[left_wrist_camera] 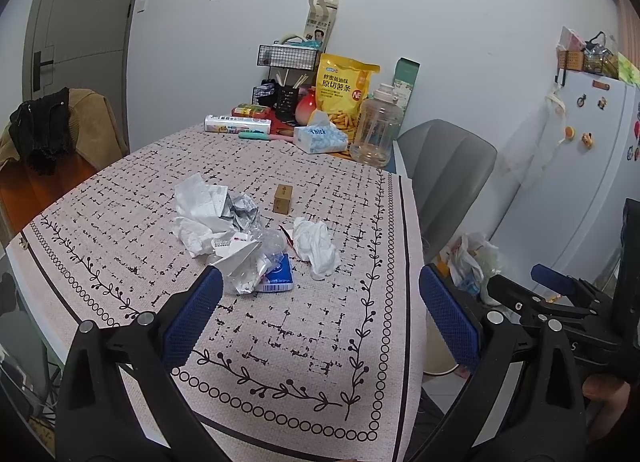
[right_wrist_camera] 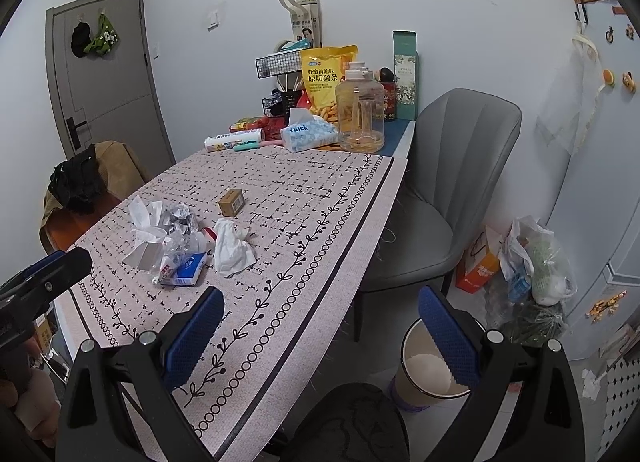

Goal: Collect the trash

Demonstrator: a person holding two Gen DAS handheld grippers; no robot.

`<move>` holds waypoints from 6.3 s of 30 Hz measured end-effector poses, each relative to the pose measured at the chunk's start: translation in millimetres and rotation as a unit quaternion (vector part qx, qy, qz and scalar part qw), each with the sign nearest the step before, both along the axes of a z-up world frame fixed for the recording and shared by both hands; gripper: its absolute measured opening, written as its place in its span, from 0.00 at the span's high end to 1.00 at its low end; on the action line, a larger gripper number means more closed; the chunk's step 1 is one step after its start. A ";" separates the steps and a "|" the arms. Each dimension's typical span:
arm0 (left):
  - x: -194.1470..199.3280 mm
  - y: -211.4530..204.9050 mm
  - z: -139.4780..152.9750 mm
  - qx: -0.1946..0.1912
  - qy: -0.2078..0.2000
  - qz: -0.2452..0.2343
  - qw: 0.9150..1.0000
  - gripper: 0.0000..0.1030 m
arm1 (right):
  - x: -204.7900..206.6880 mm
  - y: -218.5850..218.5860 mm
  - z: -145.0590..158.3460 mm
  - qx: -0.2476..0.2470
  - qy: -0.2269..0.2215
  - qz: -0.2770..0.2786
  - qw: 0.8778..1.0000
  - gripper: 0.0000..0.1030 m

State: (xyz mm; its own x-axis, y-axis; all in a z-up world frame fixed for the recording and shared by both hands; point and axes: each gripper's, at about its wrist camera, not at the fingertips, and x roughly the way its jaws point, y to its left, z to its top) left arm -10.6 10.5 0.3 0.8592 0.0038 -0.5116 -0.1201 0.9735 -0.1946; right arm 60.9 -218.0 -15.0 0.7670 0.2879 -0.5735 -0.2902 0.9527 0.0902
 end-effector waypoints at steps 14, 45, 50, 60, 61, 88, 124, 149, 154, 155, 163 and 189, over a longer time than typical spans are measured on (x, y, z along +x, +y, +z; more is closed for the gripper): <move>6.0 1.2 -5.4 -0.006 0.000 -0.003 1.000 0.06 | 9.6 -1.2 -10.9 0.008 0.011 0.001 1.000 0.07; 11.2 103.3 -65.7 -0.057 0.064 0.079 0.993 0.10 | 60.3 94.7 -47.8 0.022 0.068 0.127 0.989 0.15; 23.5 100.9 -67.4 -0.069 0.057 0.057 0.994 0.18 | 66.6 105.2 -52.8 0.024 0.082 0.146 0.986 0.28; 64.0 86.6 -68.3 -0.055 0.058 0.031 0.996 0.29 | 82.8 97.3 -65.9 0.033 0.109 0.140 0.984 0.41; 68.8 85.0 -68.8 -0.051 0.060 0.029 0.996 0.29 | 84.4 96.8 -66.8 0.035 0.110 0.140 0.983 0.41; 22.7 105.4 -23.2 -0.082 0.002 0.038 0.996 0.98 | 138.2 158.5 -93.2 0.012 0.151 0.179 0.972 0.88; 50.0 76.7 -110.3 0.009 0.159 0.048 0.986 0.71 | 77.5 97.8 -58.3 0.057 0.113 0.194 0.973 0.97; 42.3 55.5 -46.9 -0.016 0.072 0.020 0.997 0.98 | 67.6 66.6 -29.7 0.065 0.079 0.177 0.979 0.97; 63.3 27.1 -31.1 -0.009 0.058 -0.016 0.998 0.98 | 73.9 42.1 -24.8 0.067 0.073 0.153 0.983 0.97; 67.3 21.4 -28.7 -0.007 0.055 -0.023 0.998 0.98 | 76.2 36.7 -24.9 0.067 0.073 0.146 0.984 0.97; 110.7 -29.0 -18.2 -0.009 0.051 -0.083 0.995 0.98 | 94.2 -22.8 -32.9 0.067 0.075 0.077 0.992 0.97; 256.0 -215.5 -85.9 -0.023 0.170 -0.232 0.958 0.98 | 184.3 -205.8 -167.3 0.118 0.169 -0.104 0.973 0.93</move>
